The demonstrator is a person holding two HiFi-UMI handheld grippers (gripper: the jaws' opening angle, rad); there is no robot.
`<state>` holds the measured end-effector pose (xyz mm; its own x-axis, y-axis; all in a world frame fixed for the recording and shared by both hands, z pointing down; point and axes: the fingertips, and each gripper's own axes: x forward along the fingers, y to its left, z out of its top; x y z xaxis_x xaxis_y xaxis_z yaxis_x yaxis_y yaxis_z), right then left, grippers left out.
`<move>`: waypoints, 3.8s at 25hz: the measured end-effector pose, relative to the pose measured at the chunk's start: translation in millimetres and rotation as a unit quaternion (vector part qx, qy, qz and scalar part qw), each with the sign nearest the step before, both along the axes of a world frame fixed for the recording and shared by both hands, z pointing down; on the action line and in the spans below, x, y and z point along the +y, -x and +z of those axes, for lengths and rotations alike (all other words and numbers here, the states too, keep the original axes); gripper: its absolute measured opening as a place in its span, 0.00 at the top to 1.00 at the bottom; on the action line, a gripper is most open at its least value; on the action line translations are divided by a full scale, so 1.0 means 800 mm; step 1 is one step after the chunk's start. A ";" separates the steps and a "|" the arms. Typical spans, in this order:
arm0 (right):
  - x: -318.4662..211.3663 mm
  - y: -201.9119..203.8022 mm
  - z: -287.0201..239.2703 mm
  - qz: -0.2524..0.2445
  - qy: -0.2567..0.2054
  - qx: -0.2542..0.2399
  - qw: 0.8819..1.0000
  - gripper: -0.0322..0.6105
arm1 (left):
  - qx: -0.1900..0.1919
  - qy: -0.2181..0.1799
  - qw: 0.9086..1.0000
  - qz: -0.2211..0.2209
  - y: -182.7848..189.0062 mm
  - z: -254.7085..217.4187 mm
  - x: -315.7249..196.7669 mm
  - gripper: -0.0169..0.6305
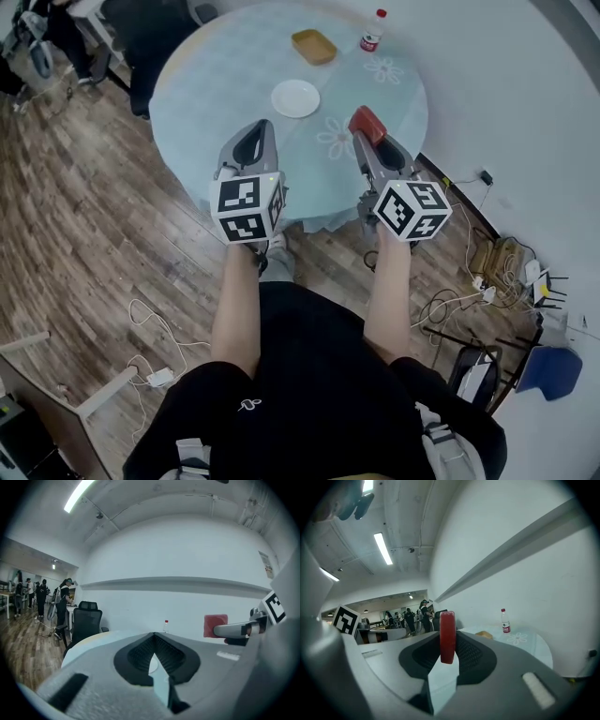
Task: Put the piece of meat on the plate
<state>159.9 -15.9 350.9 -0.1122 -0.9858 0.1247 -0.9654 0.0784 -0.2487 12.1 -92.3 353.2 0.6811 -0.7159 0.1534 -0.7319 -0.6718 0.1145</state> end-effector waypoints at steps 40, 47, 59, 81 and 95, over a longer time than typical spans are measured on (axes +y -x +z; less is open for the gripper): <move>-0.323 -0.060 0.190 -0.102 0.225 -0.027 0.969 0.80 | -0.016 0.131 0.986 -0.098 -0.038 0.122 -0.302 0.98; -0.344 -0.036 0.263 -0.132 0.301 -0.039 0.944 0.80 | -0.015 0.136 0.983 -0.127 -0.012 0.126 -0.325 0.98; -0.380 0.005 0.352 -0.200 0.407 -0.025 0.891 0.80 | -0.022 0.153 0.975 -0.161 0.011 0.149 -0.353 0.98; -0.390 -0.069 0.304 -0.066 0.326 -0.108 0.937 0.67 | -0.015 0.110 0.980 -0.163 0.026 0.093 -0.320 0.98; -0.358 -0.085 -0.038 -0.054 -0.063 -0.012 0.996 0.94 | 0.018 -0.020 0.999 -0.044 -0.085 -0.023 -0.285 0.98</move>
<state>227.9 -302.4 320.2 -0.2207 -0.9753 -0.0042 -0.9433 0.2145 -0.2534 80.2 -320.6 335.1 0.6197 -0.7785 0.1000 -0.7843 -0.6094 0.1160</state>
